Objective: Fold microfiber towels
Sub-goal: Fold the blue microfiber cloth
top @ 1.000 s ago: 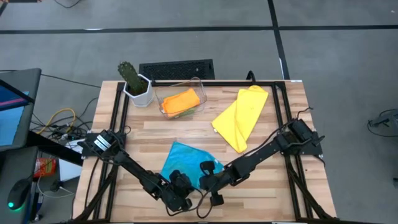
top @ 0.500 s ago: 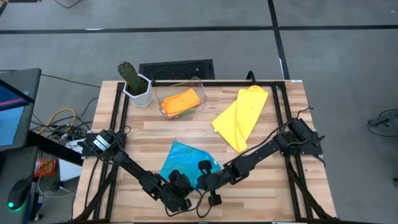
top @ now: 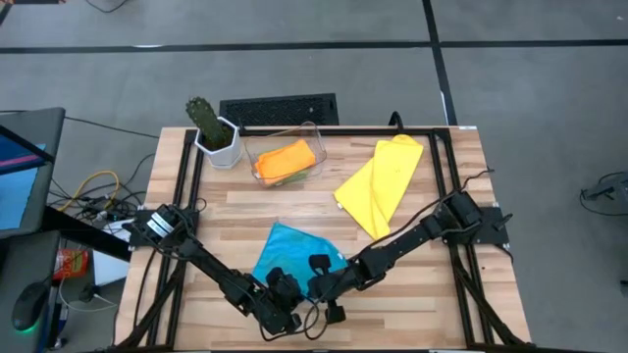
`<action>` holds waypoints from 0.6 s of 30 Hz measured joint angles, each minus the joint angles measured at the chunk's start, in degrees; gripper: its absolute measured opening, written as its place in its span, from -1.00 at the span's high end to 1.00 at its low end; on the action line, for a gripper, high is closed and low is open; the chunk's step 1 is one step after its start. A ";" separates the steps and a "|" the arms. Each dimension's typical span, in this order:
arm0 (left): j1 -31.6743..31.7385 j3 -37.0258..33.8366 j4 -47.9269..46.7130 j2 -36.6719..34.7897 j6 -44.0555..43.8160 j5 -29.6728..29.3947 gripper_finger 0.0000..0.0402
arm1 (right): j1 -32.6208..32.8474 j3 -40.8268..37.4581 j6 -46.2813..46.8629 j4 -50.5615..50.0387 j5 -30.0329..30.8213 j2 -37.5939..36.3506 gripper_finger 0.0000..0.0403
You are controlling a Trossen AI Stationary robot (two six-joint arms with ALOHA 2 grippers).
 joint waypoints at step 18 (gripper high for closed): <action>-0.17 -0.39 -1.25 -2.11 2.55 2.56 1.00 | -2.90 1.03 0.00 0.57 0.56 0.80 0.52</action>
